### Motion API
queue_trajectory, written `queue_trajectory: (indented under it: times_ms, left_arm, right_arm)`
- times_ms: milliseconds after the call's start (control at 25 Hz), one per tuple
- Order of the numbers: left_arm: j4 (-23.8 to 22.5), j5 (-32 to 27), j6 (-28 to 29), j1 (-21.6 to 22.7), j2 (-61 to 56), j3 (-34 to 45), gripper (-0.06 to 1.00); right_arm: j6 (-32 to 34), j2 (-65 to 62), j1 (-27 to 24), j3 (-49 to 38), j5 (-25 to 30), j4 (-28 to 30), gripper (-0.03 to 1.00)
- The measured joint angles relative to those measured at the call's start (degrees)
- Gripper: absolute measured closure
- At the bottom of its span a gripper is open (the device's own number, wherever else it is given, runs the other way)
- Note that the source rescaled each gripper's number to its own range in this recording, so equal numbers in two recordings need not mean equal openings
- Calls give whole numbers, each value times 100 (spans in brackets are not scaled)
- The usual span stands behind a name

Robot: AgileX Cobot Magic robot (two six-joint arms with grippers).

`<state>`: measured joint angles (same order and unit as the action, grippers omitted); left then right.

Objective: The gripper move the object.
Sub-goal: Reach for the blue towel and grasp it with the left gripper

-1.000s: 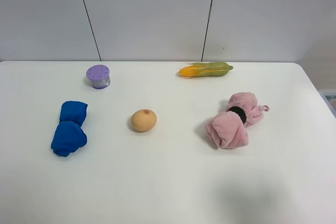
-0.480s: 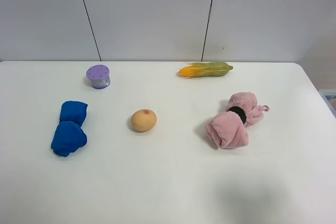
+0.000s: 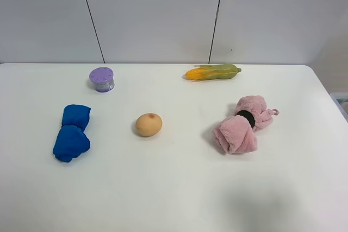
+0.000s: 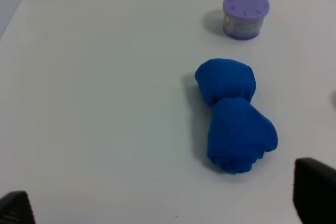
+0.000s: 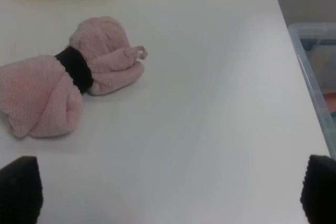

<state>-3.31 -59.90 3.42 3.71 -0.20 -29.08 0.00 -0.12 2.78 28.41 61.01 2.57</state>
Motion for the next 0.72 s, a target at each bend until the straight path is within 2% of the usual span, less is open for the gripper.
queue_trajectory:
  times_ms: [200,440,720]
  left_arm:
    - [162,-23,211,0,618,-191,-6]
    - [264,88,420,0,1908,-859,-6]
    - [331,1319,744,0,3637,-972,-6]
  right_arm:
    - [0,0,0,0,0,0,-3]
    - [0,0,0,0,0,0,-3]
    - [0,0,0,0,0,0,-3]
